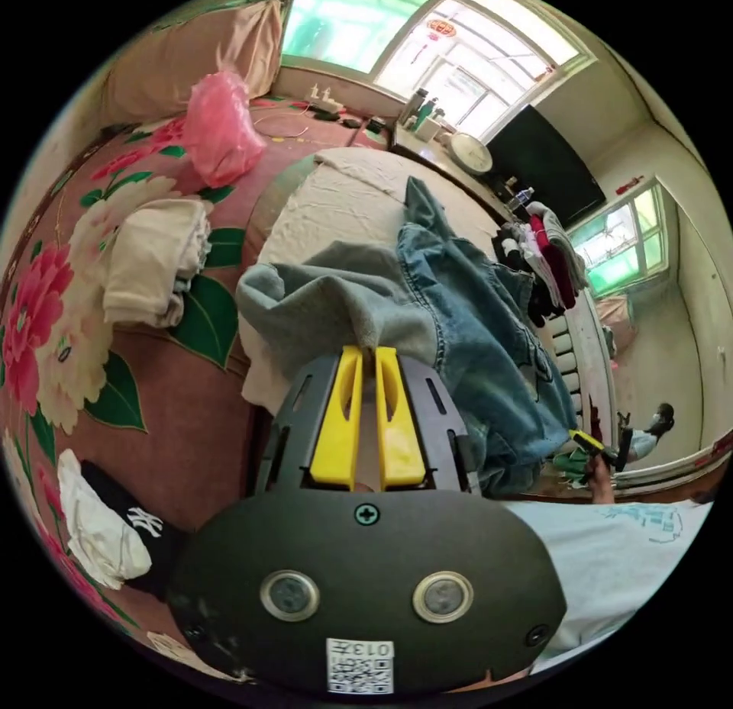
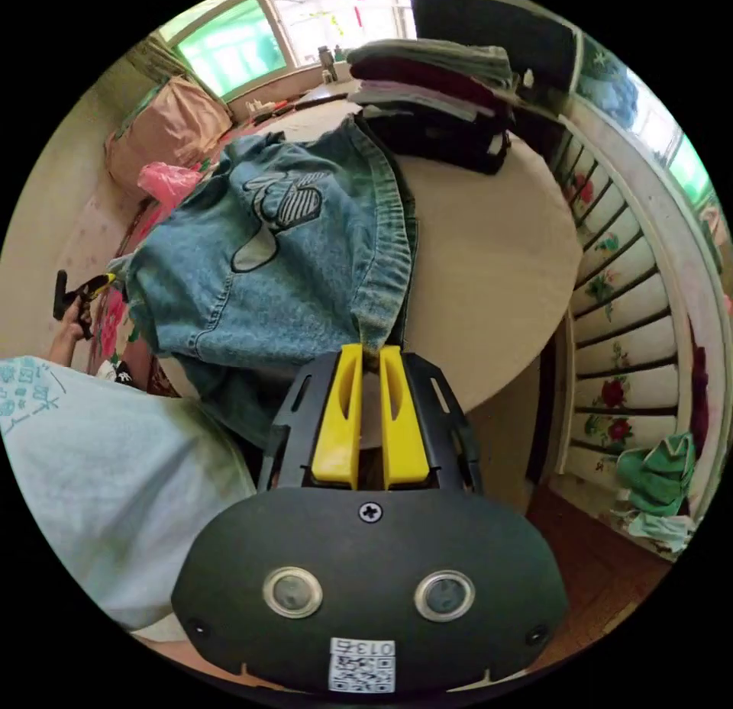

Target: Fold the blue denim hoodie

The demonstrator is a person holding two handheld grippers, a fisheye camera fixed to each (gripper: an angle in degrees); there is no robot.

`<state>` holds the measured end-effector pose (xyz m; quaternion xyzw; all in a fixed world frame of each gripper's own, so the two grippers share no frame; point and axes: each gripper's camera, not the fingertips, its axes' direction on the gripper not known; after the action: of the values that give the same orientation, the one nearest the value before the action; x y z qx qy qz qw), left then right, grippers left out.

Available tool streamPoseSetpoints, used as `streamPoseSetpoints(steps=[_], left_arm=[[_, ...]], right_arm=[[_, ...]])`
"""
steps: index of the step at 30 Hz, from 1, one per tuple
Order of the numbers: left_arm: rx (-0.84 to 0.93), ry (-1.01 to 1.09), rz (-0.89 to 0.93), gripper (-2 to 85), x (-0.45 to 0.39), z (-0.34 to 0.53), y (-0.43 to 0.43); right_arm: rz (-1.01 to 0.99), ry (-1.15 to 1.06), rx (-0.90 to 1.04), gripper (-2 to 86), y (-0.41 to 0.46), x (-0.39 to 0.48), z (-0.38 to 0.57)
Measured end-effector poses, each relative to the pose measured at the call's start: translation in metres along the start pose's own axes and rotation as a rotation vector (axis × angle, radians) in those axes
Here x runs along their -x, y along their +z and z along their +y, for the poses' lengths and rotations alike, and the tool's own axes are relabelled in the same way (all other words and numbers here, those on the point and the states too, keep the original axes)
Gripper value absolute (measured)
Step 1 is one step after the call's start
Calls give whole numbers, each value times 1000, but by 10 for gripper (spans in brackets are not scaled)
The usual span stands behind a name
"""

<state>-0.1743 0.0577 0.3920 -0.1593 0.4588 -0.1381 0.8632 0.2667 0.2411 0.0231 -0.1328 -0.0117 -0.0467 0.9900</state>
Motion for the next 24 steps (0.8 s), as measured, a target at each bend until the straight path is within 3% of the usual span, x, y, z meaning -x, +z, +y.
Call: streamPoseSetpoints(steps=[2,4,6,8,10,15,19,24], left_arm=[[59,-42,6,33,26,13,28],[157,-195,146,47,62,38,60],[71,-262,229,53,74,58,50],[10,-260,209,54,72,68,31],[-18,-89,3,56,37,55,12],[61,222,-113,63,-62,-10,73],[93,398,-284,52,-136,-44,145],[123,453,-321,56,-164,-63,199]], right_arm=[[-84,93,90,51,51,-15,21],[-108,109,140,65,72,-15,28],[-104,100,118,81,57,-13,25],[25,89,62,100,25,-15,10],[109,88,-25,110,7,-17,-15],[132,-42,-161,113,34,12,-136],[114,-137,-57,108,107,41,-236],[143,-146,113,93,167,52,-284]])
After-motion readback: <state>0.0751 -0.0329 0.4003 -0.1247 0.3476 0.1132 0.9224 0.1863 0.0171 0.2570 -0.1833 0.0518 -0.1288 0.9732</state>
